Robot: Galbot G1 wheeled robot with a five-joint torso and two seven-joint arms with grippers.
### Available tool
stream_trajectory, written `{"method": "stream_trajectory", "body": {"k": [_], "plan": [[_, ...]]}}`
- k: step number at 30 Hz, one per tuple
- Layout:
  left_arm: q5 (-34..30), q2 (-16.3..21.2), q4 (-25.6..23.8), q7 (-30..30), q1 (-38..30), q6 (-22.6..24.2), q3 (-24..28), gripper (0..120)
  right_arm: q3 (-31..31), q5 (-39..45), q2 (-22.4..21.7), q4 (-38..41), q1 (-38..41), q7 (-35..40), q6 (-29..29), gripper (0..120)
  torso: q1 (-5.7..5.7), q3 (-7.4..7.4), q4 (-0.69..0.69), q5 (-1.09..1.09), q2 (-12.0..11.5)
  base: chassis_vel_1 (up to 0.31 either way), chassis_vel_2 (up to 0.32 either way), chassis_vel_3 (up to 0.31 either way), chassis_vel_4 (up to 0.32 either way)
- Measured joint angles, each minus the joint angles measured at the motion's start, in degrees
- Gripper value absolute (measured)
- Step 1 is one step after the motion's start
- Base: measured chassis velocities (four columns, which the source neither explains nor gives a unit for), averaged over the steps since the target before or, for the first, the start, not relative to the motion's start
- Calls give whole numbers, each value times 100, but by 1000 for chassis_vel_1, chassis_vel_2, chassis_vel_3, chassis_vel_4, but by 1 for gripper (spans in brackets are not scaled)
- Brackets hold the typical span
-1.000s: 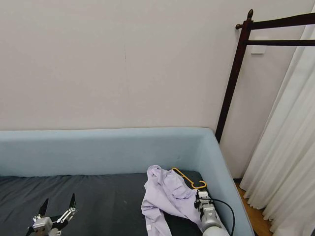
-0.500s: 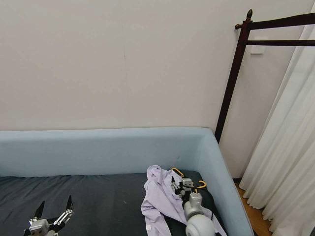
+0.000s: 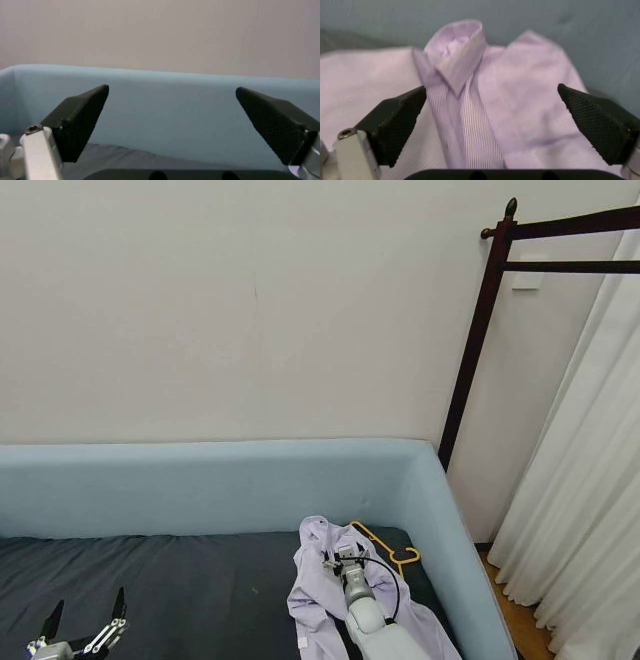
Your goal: Pick up the clothes from the sofa and hang them on the clothes hanger.
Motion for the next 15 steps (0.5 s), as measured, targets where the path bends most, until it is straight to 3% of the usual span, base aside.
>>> {"method": "stream_trajectory", "body": {"k": [2,15], "plan": [[0,-6,0,0,-11,0,11,100,28,11,-4,-24,-29,-35,-62,98,0,0,0,0,0,0,0,0,0],[40,-38,101,6,-120,12,128,100,-76,-196,-30,183,-516,-381,-506,54,0,-1,0,0,0,0,0,0,0]]}}
